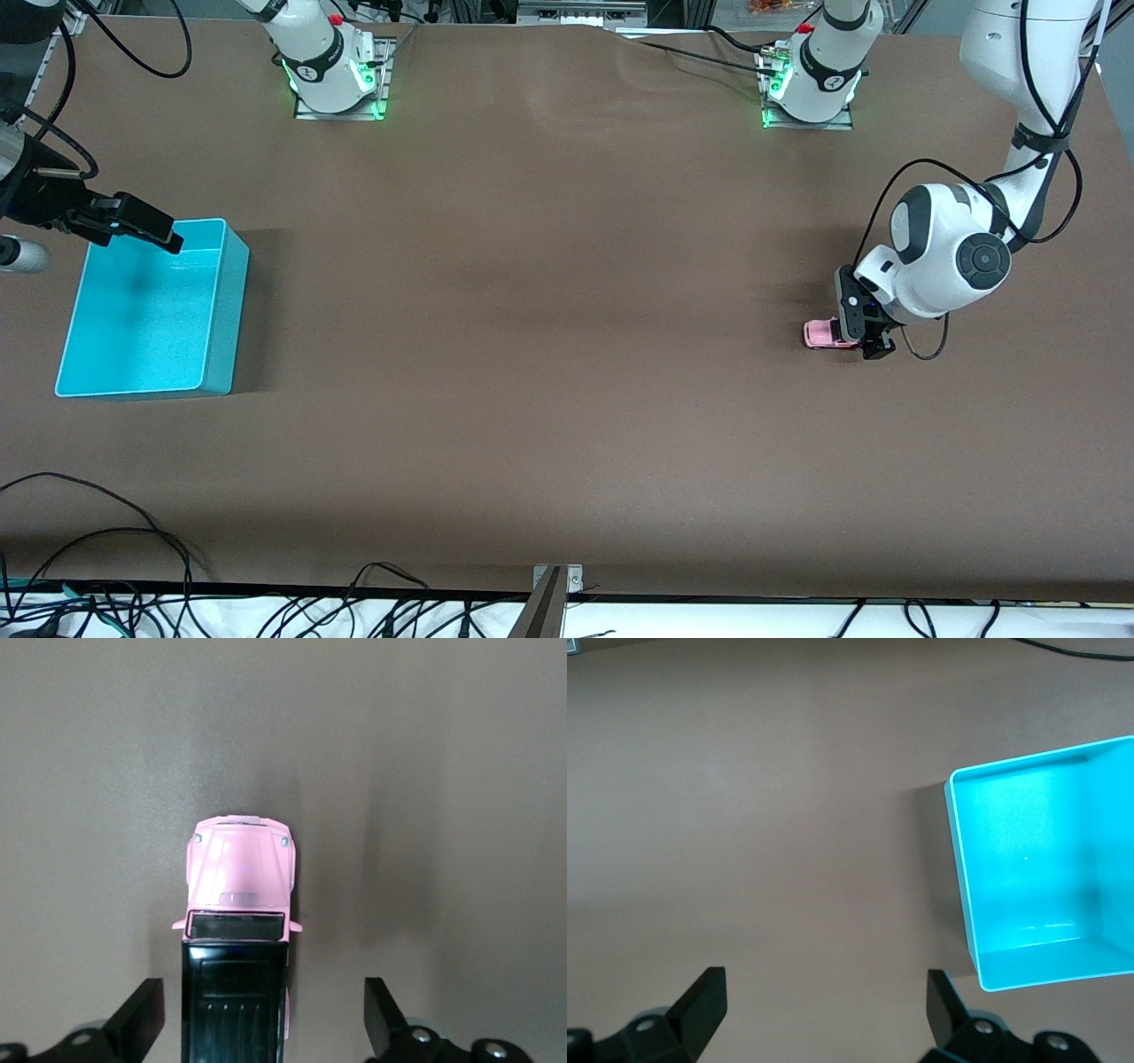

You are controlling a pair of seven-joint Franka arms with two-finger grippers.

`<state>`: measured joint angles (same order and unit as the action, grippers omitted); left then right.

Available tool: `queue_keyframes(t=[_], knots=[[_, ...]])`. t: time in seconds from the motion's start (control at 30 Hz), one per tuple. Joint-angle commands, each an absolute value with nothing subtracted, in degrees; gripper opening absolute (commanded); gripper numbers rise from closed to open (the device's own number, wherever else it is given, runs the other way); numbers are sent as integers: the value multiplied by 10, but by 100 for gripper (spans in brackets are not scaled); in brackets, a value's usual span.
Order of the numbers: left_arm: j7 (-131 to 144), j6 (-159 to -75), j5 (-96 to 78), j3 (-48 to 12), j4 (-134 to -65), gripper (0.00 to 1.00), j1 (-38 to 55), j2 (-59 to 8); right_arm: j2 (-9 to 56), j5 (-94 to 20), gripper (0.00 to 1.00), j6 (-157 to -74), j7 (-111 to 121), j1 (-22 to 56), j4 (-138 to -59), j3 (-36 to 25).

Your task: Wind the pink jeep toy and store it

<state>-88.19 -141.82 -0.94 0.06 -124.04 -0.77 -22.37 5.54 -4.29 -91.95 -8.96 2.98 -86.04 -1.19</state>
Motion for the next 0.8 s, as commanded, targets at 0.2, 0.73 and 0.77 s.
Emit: queue_keyframes(t=[0.2,0.73,0.77], knots=[[-925,-1433,-25,-2,-1233,86,-11,-239,55,-43,100,-933,-95,35,-867,-9],[-960,-1433,-26,-2,-1233,0,-12,-232,51,-29,100,-944,-95,36,-880,-1],[-962,-1433,-26,-2,-1233,0,-12,-232,51,-29,100,-944,-95,36,-882,-1]])
